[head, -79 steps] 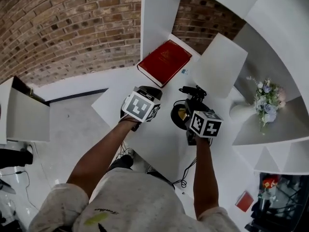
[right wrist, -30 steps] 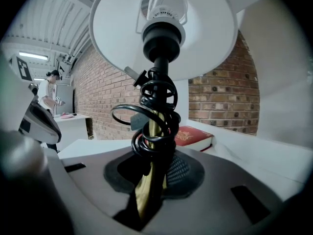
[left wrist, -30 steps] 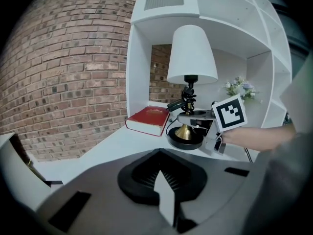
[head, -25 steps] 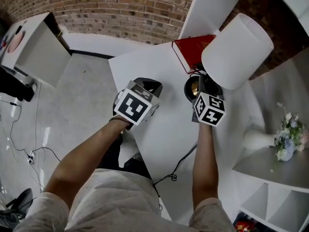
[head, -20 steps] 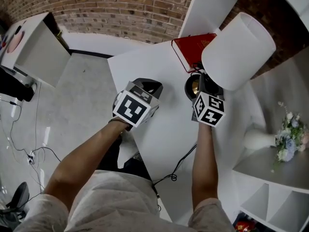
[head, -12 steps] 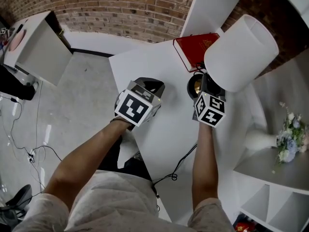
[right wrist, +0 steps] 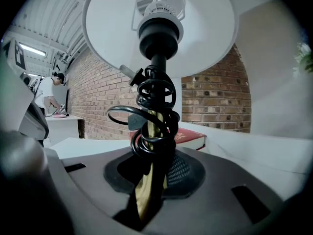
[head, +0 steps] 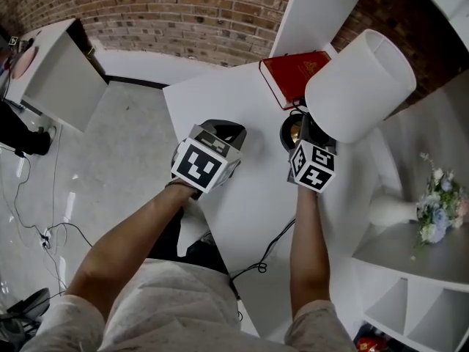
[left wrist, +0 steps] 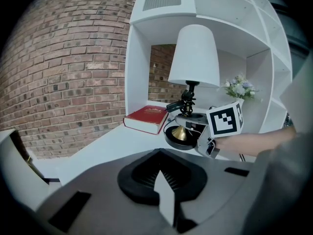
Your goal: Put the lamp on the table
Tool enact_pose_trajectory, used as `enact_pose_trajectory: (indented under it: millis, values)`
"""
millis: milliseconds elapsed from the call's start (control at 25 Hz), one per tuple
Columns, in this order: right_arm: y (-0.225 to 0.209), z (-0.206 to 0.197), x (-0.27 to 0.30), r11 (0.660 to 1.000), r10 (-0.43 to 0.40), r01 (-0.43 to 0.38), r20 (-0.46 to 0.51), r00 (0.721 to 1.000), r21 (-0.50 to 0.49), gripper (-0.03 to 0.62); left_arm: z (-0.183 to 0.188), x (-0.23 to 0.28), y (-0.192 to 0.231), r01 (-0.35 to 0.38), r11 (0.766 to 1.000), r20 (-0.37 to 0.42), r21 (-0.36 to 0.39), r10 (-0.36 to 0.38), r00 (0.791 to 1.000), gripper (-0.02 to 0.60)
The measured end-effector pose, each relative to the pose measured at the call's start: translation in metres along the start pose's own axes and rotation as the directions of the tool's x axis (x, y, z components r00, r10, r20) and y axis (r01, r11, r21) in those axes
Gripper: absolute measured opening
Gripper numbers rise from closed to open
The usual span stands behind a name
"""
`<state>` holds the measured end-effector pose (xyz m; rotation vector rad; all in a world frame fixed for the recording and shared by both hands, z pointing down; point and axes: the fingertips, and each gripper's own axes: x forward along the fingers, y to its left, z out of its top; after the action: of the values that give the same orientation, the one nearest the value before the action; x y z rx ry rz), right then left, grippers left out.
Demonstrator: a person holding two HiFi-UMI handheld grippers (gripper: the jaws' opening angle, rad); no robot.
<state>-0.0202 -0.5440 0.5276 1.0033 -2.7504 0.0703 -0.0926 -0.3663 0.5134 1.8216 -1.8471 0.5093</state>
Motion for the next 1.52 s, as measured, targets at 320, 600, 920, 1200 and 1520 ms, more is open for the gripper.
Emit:
enact_pose_trajectory:
  millis: [320, 600, 920, 1200, 1520]
  values:
    - [0.0, 0.0, 0.001, 1.0, -0.017, 0.018, -0.012, 1.0, 0.01, 0.086, -0.004, -0.006, 0.004, -0.005, 1.0, -0.001, -0.01, 0.005, 1.0, -0.003]
    - [0.0, 0.0, 0.0, 0.999, -0.029, 0.029, -0.015, 0.999, 0.023, 0.086, -0.011, -0.01, 0.005, -0.007, 1.0, -0.009, -0.013, 0.007, 1.0, -0.003]
    - [0.001, -0.001, -0.003, 0.999, -0.037, 0.038, -0.032, 0.999, 0.025, 0.086, -0.015, -0.012, 0.005, -0.003, 1.0, -0.015, -0.011, 0.003, 1.0, -0.003]
    - [0.001, -0.002, -0.009, 0.999, -0.027, 0.029, -0.057, 0.998, 0.039, 0.1, -0.018, -0.015, -0.001, 0.013, 1.0, -0.024, 0.006, -0.013, 1.0, -0.003]
    - [-0.001, -0.009, -0.026, 0.997, -0.029, 0.035, -0.091, 0.995, 0.067, 0.147, -0.02, -0.023, -0.009, 0.025, 1.0, -0.032, 0.016, -0.025, 0.999, -0.003]
